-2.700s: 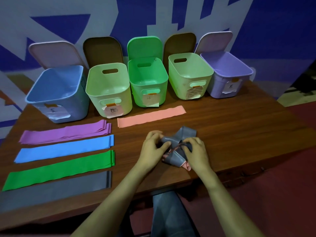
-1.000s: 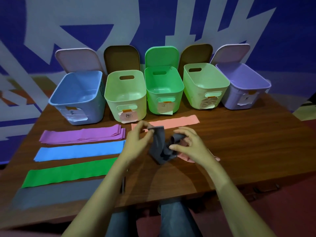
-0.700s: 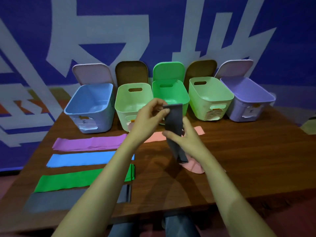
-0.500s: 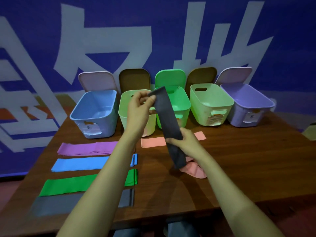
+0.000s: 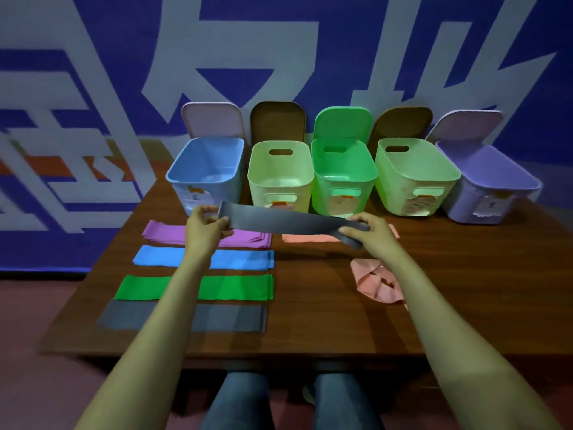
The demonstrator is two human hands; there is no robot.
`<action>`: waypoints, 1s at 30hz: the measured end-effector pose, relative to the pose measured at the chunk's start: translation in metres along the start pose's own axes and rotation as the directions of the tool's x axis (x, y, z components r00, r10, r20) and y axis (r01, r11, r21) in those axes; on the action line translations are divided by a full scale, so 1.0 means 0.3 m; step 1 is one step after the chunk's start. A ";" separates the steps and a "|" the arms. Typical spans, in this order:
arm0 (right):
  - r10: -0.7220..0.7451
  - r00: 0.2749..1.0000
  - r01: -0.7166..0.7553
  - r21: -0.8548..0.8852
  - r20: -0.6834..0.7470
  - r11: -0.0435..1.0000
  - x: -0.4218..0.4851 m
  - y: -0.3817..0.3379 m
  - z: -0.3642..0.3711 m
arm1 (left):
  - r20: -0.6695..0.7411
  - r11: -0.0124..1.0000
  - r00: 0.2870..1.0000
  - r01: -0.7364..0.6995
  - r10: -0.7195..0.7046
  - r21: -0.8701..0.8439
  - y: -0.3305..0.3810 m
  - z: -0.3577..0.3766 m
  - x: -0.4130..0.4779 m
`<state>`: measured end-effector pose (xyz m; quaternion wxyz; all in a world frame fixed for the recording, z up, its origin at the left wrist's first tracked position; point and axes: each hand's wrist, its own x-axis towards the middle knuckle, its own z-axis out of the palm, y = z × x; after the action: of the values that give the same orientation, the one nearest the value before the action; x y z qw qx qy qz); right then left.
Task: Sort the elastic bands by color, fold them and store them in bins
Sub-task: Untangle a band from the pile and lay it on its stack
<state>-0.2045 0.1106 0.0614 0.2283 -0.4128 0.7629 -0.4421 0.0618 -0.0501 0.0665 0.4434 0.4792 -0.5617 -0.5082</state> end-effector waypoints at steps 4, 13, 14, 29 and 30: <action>-0.031 0.997 0.027 0.048 0.071 0.998 -0.034 0.003 0.101 | -0.080 0.986 0.995 -0.042 0.056 0.161 -0.091 -0.129 -0.024; -0.033 0.969 0.010 0.093 0.243 0.996 -0.162 -0.034 0.415 | -0.209 0.890 0.973 0.009 0.098 0.456 -0.246 -0.399 -0.092; -0.043 0.968 0.017 0.107 0.247 0.994 -0.174 -0.043 0.441 | -0.234 0.882 0.966 0.018 0.106 0.472 -0.260 -0.432 -0.097; -0.070 0.973 0.108 -0.163 0.221 0.981 -0.316 -0.043 0.631 | -0.365 0.797 0.926 0.149 0.095 0.585 -0.354 -0.608 -0.170; -0.071 0.974 0.106 -0.156 0.216 0.982 -0.318 -0.040 0.633 | -0.369 0.798 0.925 0.152 0.093 0.583 -0.357 -0.609 -0.173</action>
<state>-0.0109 0.0944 -0.0258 0.2521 -0.5083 0.7498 -0.3405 0.2588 -0.0279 -0.0243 0.3598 0.6927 -0.5894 -0.2083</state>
